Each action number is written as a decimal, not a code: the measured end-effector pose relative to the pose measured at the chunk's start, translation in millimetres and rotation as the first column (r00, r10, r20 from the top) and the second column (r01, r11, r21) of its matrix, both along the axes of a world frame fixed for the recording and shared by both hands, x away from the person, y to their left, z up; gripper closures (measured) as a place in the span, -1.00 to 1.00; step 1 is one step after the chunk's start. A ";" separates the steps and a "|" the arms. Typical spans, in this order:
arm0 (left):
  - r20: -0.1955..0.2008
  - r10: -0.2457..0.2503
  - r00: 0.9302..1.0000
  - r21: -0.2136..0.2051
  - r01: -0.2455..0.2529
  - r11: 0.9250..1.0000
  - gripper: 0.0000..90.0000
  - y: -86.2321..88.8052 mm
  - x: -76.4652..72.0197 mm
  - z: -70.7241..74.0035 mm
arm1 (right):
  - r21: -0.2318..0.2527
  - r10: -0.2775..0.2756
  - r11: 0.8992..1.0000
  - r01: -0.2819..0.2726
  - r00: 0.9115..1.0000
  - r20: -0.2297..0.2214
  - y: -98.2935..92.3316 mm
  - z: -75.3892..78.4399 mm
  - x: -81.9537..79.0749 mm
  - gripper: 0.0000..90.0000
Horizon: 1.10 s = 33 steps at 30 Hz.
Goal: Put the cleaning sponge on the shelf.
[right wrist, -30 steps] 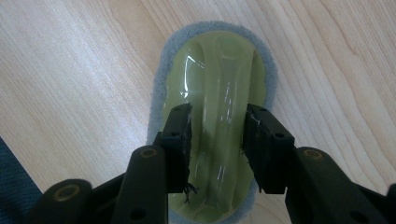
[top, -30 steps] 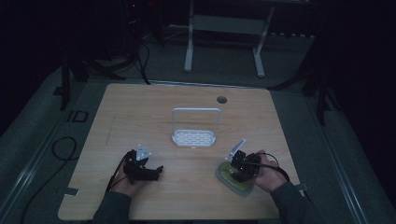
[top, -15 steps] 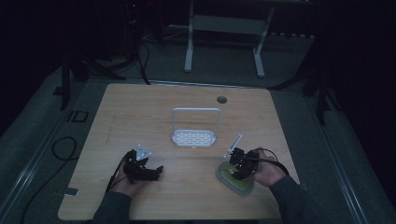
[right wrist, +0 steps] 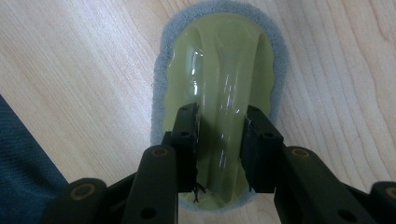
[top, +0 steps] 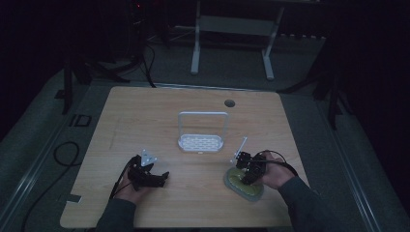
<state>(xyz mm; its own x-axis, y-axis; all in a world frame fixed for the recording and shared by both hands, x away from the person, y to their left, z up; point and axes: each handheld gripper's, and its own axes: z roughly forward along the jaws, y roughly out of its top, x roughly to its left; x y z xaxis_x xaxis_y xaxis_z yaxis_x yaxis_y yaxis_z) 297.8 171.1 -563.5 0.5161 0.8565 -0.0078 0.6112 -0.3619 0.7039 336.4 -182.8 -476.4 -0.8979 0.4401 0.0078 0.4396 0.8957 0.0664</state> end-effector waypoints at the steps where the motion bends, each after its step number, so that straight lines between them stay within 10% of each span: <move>1: 0.000 0.000 1.000 0.000 0.000 1.000 -0.81 0.0 0.0 0.0 | -0.004 0.007 1.000 -0.007 1.000 0.000 0.4 0.1 0.6 0.53; 22: 0.000 -0.001 1.000 0.001 0.001 1.000 -0.81 0.1 0.0 0.1 | -0.070 0.057 0.996 -0.060 0.997 -0.050 10.6 1.5 7.6 0.58; 33: 0.000 0.000 1.000 0.000 0.000 1.000 -0.81 0.0 0.0 0.0 | -0.082 0.112 0.990 -0.112 0.994 -0.006 20.7 8.5 7.9 0.59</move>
<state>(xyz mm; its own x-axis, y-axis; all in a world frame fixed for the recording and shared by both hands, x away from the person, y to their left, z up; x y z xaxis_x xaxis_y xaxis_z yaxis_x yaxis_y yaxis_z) 297.8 171.1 -563.5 0.5158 0.8567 -0.0083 0.6116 -0.3614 0.7038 344.3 -162.1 -467.9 -0.9417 0.3356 -0.0230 0.3359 0.9419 -0.0100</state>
